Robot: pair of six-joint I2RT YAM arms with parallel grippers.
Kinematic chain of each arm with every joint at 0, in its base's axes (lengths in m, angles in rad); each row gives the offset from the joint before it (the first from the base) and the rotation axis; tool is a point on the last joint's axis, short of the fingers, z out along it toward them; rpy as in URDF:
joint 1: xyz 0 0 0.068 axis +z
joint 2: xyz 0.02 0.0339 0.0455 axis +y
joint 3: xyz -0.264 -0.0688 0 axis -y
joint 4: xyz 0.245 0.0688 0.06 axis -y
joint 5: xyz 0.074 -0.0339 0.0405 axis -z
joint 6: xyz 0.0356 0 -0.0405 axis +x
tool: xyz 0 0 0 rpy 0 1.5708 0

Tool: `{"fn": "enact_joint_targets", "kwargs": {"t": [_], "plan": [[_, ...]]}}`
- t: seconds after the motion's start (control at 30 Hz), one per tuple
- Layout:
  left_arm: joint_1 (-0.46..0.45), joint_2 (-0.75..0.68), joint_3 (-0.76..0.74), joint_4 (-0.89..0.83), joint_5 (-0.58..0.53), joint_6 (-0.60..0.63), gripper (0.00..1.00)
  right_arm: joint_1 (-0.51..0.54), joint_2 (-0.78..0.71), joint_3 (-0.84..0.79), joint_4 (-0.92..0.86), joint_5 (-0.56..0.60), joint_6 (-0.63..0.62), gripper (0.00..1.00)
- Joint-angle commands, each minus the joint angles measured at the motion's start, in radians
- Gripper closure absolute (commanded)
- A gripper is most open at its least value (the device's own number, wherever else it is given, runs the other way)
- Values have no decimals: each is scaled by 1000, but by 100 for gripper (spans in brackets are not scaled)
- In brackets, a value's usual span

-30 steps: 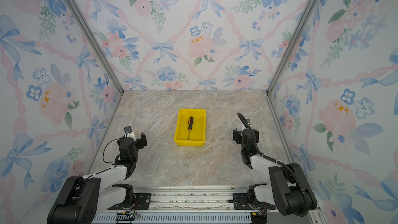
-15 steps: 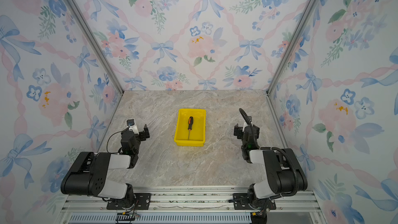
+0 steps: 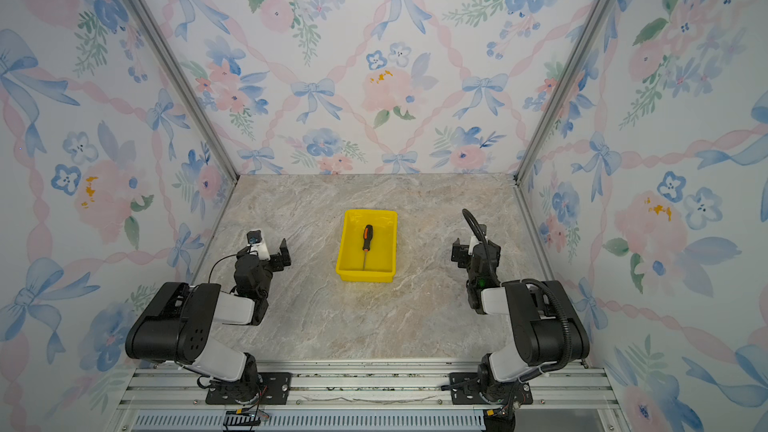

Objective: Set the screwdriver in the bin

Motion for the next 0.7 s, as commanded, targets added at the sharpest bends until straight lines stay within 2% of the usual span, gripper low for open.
{"fn": "enact_joint_targets", "kwargs": {"t": [0.0, 0.67], "plan": [[-2, 10, -10, 31, 9, 25, 3, -7, 8, 22, -4, -9, 14, 3], [-13, 12, -6, 32, 16, 40, 2, -7, 8, 24, -5, -9, 15, 3]]}}
